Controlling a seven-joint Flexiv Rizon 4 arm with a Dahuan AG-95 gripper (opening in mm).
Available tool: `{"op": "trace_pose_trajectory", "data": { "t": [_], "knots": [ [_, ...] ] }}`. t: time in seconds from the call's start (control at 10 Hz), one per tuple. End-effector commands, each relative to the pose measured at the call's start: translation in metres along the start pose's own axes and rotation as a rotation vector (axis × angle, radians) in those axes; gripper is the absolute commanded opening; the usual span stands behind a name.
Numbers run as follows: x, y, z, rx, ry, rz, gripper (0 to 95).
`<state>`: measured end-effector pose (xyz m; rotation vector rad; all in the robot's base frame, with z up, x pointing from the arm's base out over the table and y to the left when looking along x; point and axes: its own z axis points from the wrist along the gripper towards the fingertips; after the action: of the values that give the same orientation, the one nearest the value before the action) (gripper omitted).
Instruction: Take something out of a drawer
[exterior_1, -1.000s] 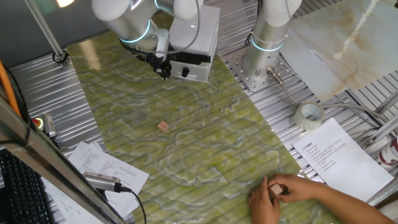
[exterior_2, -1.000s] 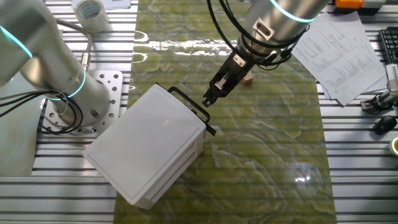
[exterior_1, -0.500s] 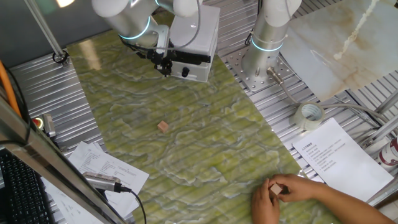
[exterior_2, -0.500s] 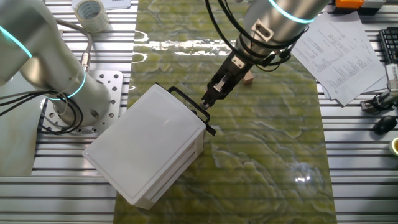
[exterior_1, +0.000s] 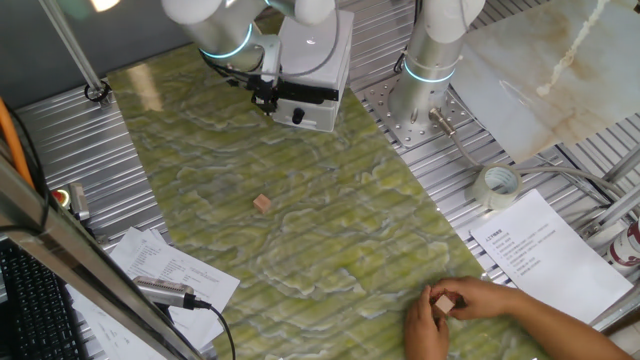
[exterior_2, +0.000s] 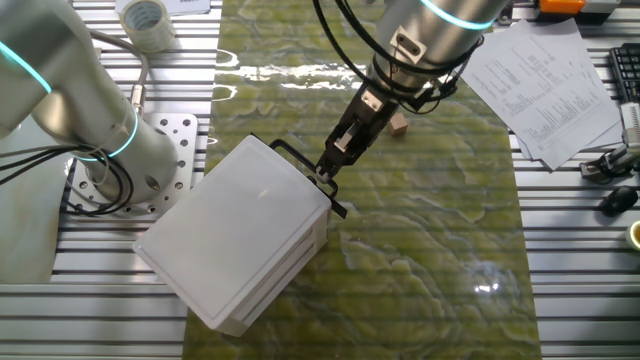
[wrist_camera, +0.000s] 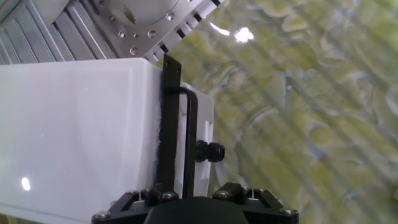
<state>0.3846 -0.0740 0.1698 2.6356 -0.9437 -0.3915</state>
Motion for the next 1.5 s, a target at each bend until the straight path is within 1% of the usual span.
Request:
{"op": "trace_pose_trajectory", "data": {
  "t": [0.1, 0.3, 0.5, 0.6, 0.7, 0.9, 1.1, 1.2, 1.3, 1.5],
  "knots": [
    [0.0, -0.003, 0.0, 0.002, -0.006, 0.014, 57.0],
    [0.0, -0.008, 0.001, 0.008, 0.0, 0.022, 57.0],
    [0.0, -0.013, 0.002, 0.013, -0.005, 0.03, 57.0],
    [0.0, -0.015, 0.004, 0.016, 0.002, 0.03, 57.0],
    [0.0, -0.015, 0.005, 0.018, 0.001, 0.03, 57.0],
    [0.002, -0.014, 0.013, 0.022, 0.001, 0.032, 57.0],
    [0.003, -0.015, 0.021, 0.042, -0.02, 0.025, 57.0],
    [0.003, -0.016, 0.021, 0.043, -0.022, 0.025, 57.0],
    [0.003, -0.016, 0.021, 0.045, -0.023, 0.026, 38.0],
    [0.003, -0.016, 0.021, 0.044, -0.022, 0.03, 38.0]
  ]
}}
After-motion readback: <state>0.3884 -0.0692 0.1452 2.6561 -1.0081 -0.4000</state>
